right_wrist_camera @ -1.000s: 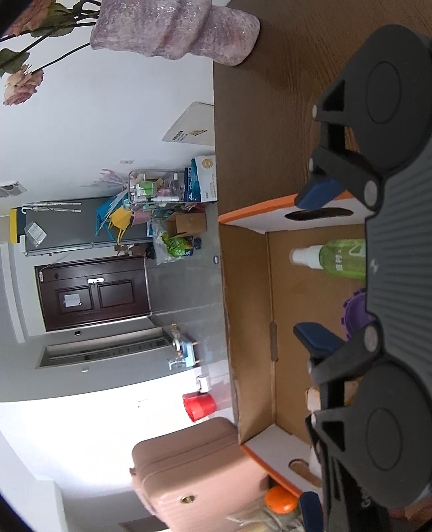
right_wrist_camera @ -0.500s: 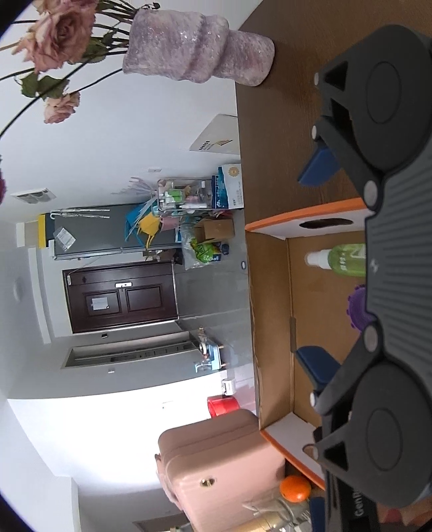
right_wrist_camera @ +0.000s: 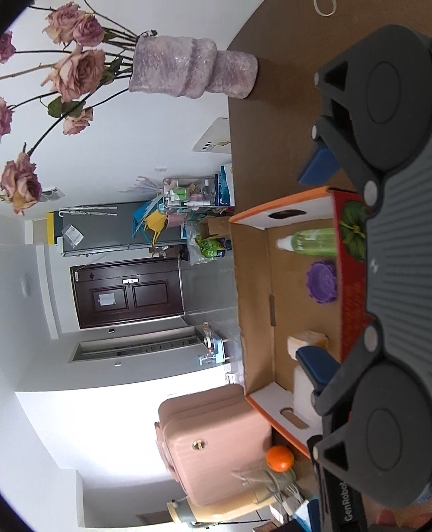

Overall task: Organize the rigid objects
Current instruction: 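Withdraw both tools from the box back toward the table items, then grasp the red-and-white lint roller by its handle with the right tool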

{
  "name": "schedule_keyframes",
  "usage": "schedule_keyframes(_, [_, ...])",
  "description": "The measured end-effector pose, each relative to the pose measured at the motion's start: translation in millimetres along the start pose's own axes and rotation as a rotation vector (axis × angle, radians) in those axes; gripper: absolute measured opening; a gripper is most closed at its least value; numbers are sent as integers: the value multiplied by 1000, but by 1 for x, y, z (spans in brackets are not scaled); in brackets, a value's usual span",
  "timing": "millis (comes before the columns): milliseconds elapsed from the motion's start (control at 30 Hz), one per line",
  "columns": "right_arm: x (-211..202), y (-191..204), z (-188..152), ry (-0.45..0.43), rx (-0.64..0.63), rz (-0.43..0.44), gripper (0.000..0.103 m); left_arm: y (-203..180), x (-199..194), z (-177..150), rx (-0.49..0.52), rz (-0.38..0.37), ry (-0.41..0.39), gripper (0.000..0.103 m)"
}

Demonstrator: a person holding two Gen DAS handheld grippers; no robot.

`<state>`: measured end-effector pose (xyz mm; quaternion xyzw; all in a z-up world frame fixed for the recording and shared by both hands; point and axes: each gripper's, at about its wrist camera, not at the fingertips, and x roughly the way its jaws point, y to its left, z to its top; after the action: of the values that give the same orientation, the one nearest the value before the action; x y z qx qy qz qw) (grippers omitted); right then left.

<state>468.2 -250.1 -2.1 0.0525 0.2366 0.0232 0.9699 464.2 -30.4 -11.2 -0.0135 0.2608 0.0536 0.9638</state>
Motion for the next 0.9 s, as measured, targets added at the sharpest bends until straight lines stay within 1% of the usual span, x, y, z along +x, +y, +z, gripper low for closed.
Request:
schedule_keyframes(167, [-25, 12, -17, 11, -13, 17, 103, 13, -29, -14, 17, 10, -6, 103])
schedule_keyframes(333, [-59, 23, -31, 2, -39, 31, 103, 29, -58, -26, 28, 2, -6, 103])
schedule_keyframes(433, [-75, 27, -40, 3, -44, 33, 103, 40, -72, -33, 25, -4, 6, 103])
schedule_keyframes(633, [-96, 33, -62, 34, -62, 44, 103, 64, -94, -47, 17, -9, 27, 103])
schedule_keyframes(900, [-117, 44, -99, 89, -88, 77, 103, 91, -118, -79, 8, -35, 68, 103])
